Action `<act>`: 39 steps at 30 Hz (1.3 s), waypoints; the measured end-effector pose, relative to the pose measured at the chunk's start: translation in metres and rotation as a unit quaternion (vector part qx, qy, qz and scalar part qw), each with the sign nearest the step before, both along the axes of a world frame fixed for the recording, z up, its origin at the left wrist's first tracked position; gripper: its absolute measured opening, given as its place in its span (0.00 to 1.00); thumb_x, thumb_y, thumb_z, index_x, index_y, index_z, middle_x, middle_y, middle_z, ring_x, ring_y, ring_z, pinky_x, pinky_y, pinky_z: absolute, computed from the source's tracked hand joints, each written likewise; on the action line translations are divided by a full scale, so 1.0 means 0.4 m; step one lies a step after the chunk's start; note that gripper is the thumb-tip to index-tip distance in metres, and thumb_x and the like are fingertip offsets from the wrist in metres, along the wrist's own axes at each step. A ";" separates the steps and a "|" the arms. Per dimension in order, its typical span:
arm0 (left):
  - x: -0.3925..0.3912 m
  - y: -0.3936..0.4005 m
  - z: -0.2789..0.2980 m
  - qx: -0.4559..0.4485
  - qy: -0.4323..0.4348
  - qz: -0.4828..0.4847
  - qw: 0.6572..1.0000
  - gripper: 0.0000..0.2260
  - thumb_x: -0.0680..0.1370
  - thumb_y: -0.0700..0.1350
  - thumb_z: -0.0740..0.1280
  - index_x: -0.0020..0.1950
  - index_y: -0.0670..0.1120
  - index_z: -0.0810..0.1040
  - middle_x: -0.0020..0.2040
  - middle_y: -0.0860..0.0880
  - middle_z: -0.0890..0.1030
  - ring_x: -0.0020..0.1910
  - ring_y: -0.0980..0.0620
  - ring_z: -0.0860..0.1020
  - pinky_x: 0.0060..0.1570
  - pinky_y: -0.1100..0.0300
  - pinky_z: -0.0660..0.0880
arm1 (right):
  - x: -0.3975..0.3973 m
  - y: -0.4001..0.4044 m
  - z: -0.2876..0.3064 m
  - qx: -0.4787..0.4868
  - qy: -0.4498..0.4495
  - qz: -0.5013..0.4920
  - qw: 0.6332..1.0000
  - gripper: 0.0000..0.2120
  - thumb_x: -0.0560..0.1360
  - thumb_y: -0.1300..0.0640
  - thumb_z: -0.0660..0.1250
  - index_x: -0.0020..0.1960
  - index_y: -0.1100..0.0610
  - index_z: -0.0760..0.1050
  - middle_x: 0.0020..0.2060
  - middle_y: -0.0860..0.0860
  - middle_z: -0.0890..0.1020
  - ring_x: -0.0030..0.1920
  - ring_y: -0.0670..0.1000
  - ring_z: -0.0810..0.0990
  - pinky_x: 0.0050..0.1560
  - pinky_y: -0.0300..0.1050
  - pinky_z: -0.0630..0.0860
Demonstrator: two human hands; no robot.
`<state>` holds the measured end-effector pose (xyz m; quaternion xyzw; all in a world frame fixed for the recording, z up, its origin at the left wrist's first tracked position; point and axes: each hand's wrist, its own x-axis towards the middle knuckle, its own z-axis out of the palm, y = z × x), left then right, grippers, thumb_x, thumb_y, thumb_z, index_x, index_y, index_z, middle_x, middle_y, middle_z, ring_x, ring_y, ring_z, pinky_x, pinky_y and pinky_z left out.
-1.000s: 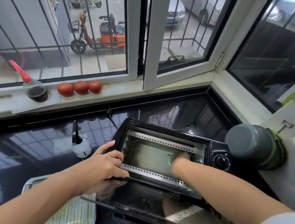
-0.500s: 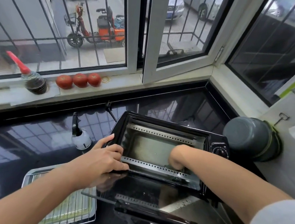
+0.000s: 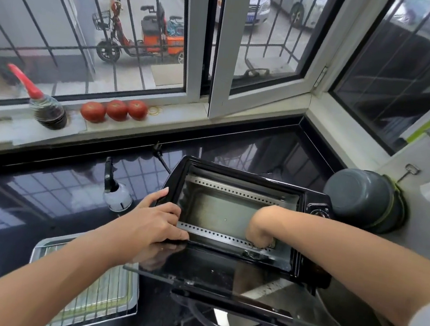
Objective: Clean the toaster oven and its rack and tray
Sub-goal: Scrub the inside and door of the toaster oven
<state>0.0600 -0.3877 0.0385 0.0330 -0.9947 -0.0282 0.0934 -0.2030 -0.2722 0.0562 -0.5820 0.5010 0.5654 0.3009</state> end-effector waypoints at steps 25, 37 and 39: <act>-0.007 0.002 0.008 0.005 -0.016 -0.008 1.000 0.10 0.80 0.56 0.62 0.52 0.64 0.82 0.33 0.61 0.72 0.55 0.59 0.77 0.76 0.47 0.42 | 0.021 0.126 0.121 -0.234 0.064 0.076 0.967 0.12 0.78 0.60 0.64 0.60 0.56 0.78 0.58 0.54 0.80 0.60 0.56 0.74 0.54 0.50 0.73; 0.031 0.019 0.033 -0.054 -0.098 -0.088 0.990 0.14 0.75 0.51 0.70 0.60 0.60 0.80 0.36 0.57 0.79 0.50 0.50 0.77 0.78 0.41 0.52 | 0.109 0.237 0.193 -0.215 0.120 0.082 0.966 0.15 0.78 0.54 0.60 0.60 0.57 0.80 0.66 0.57 0.71 0.65 0.60 0.65 0.67 0.56 0.63; 0.038 0.028 0.051 -0.080 -0.091 -0.144 0.982 0.24 0.78 0.48 0.64 0.74 0.57 0.72 0.44 0.51 0.83 0.51 0.46 0.78 0.79 0.44 0.53 | 0.142 0.250 0.185 -0.206 0.121 0.079 0.968 0.16 0.79 0.54 0.59 0.61 0.58 0.80 0.66 0.58 0.72 0.65 0.61 0.66 0.69 0.56 0.63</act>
